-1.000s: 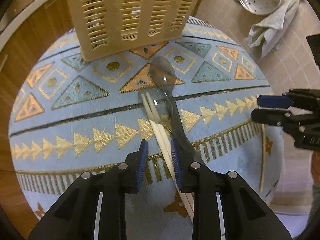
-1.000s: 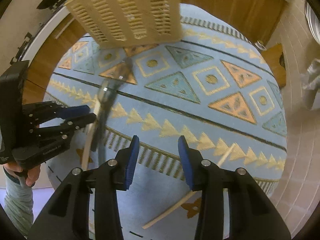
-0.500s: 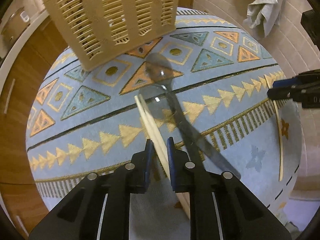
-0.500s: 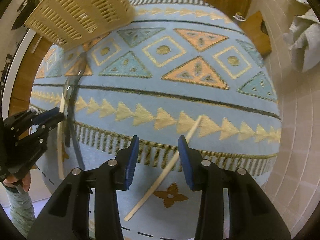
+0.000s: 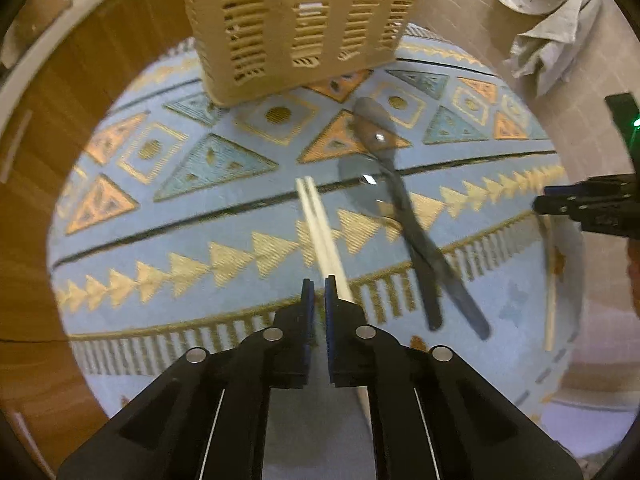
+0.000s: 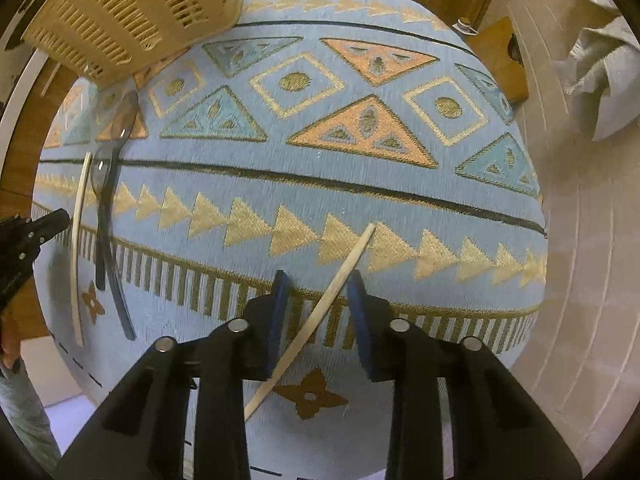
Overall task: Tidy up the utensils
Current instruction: 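Close the left tool on the chopstick pair while the right tool grasps a single chopstick, then carry the chopsticks into the beige basket with both tools and open them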
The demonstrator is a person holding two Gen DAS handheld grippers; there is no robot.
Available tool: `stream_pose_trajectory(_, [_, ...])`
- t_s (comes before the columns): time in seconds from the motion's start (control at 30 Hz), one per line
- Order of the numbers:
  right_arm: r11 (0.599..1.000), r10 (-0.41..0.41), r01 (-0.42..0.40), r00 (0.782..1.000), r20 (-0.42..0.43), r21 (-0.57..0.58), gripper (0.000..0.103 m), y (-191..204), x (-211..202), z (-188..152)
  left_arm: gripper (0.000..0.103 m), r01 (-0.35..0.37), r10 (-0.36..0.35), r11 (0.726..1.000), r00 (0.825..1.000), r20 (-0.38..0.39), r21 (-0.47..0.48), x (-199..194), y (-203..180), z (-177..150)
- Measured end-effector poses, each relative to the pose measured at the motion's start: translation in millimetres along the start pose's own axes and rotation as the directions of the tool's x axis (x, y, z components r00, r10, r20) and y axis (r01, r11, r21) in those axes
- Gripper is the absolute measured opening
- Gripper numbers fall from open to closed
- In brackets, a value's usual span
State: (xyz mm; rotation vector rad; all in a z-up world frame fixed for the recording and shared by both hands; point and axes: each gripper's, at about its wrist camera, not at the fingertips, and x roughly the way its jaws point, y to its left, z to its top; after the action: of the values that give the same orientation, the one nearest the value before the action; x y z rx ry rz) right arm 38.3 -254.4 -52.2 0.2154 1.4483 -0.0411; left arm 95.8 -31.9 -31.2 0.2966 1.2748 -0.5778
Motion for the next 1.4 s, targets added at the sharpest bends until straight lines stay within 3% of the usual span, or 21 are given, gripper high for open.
stream_pose_trajectory(0.13, [0.998,-0.037,0.037,0.999,-0.003,-0.042,0.024,10.9,2.0,-4.8,0.020,0.002,-0.002,1.000,1.000,-0.030,0.000,4.4,2.6,2.0])
stream_pose_trajectory(0.2, [0.998,-0.040,0.040,0.999,-0.003,-0.050,0.015,13.2,3.1,-4.6,0.026,-0.004,0.006,0.999,0.999,-0.044,0.036,6.2,-1.9,3.8])
stream_pose_trajectory(0.3, [0.996,-0.048,0.048,0.999,0.002,-0.078,0.009,27.5,4.0,-4.6,0.026,-0.045,0.049,0.997,0.997,-0.062,0.063,9.0,-7.3,5.6])
stream_pose_trajectory(0.33, [0.995,-0.054,0.054,0.999,0.006,-0.088,0.008,31.4,3.9,-4.5,0.021,-0.069,0.074,0.994,0.995,-0.069,0.080,10.2,-11.0,6.5])
stream_pose_trajectory(0.4, [0.993,-0.056,0.057,0.998,0.018,-0.103,0.006,35.1,1.4,-7.9,0.017,-0.145,0.156,0.980,0.985,-0.078,0.136,12.8,-22.2,7.8])
stream_pose_trajectory(0.53, [0.992,-0.002,0.007,0.999,0.038,-0.126,0.004,47.2,-5.6,-15.3,0.012,-0.186,0.197,0.970,0.979,-0.058,0.156,12.4,-33.1,7.7])
stream_pose_trajectory(0.67, [0.988,0.046,-0.031,0.994,0.094,-0.148,0.004,56.1,-20.8,-23.2,0.005,-0.142,0.141,0.988,0.990,0.024,0.058,5.0,-24.2,7.1])
stream_pose_trajectory(0.73, [0.985,0.093,-0.072,0.987,0.131,-0.159,0.004,56.6,-36.2,-25.2,0.002,-0.105,0.103,0.994,0.989,0.106,0.006,-12.1,-15.7,4.0])
stream_pose_trajectory(0.87, [0.978,0.144,-0.106,0.967,0.210,-0.182,0.004,56.2,-57.1,-31.7,0.002,-0.065,0.077,0.996,0.965,0.252,-0.057,-46.2,-3.8,-0.1])
stream_pose_trajectory(0.93, [0.976,0.162,-0.121,0.960,0.228,-0.183,0.004,47.1,-58.7,-28.2,0.002,-0.051,0.070,0.996,0.958,0.279,-0.077,-54.8,-3.8,-0.3])
stream_pose_trajectory(1.1, [0.961,0.238,-0.176,0.921,0.310,-0.215,0.004,34.1,-80.9,-25.8,0.002,-0.017,0.055,0.996,0.898,0.436,-0.091,-88.8,-11.0,2.5])
stream_pose_trajectory(1.2, [0.943,0.298,-0.206,0.870,0.392,-0.260,0.004,38.8,-102.4,-24.1,0.002,0.014,0.049,0.993,0.844,0.534,-0.114,-116.3,-6.3,6.4])
stream_pose_trajectory(1.23, [0.935,0.326,-0.220,0.841,0.431,-0.278,0.004,40.5,-112.0,-24.4,0.002,0.018,0.051,0.993,0.828,0.559,-0.117,-121.9,-8.1,7.2])
stream_pose_trajectory(1.3, [0.920,0.376,-0.251,0.784,0.494,-0.301,0.004,43.2,-131.7,-23.0,0.002,0.025,0.059,0.992,0.774,0.631,-0.124,-138.3,-13.0,13.2])
stream_pose_trajectory(1.33, [0.912,0.400,-0.267,0.747,0.530,-0.312,0.004,44.0,-143.9,-20.7,0.002,0.029,0.060,0.992,0.755,0.653,-0.124,-142.5,-15.3,19.2])
stream_pose_trajectory(1.37, [0.907,0.414,-0.274,0.718,0.559,-0.320,0.004,46.2,-152.5,-17.0,0.002,0.039,0.058,0.991,0.720,0.692,-0.124,-153.6,-16.0,23.5])
stream_pose_trajectory(1.4, [0.903,0.425,-0.278,0.690,0.586,-0.328,0.004,47.6,-162.1,-13.6,0.002,0.043,0.060,0.991,0.701,0.711,-0.125,-158.1,-17.4,27.2])
